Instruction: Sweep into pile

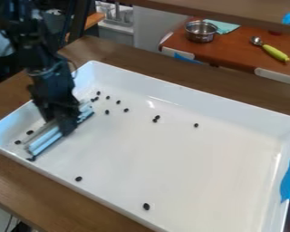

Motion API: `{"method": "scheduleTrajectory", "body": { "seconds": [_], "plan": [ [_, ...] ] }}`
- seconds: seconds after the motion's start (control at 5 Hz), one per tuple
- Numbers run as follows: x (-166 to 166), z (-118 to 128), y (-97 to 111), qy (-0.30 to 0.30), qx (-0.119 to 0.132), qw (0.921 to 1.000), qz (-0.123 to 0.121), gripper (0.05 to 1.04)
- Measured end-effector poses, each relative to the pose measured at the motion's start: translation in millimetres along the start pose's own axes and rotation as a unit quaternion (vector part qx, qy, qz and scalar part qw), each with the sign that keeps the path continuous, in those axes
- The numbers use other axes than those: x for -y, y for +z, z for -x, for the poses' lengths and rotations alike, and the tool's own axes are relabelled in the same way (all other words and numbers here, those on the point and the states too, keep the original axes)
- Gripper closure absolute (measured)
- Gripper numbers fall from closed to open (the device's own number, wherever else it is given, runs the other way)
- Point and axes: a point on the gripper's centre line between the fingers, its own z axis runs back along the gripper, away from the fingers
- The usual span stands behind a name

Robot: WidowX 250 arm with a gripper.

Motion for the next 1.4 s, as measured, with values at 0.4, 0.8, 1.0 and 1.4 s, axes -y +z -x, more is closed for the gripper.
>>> {"method": "scheduleTrajectory", "body": {
  "seconds": [0.4,0.8,1.0,1.4],
  "plan": [
    [42.5,1.1,32.6,0.038,-0.015,0.9945,0.096,0.706],
    [123.0,-39.3,58.6,0.065,-0.010,0.9888,0.134,0.706],
    [159.6,-52.1,49.2,0.059,-0.003,0.9916,0.115,0.707],
    [210.1,-63.3,14.2,0.046,0.003,0.9955,0.083,0.706]
  ]
}}
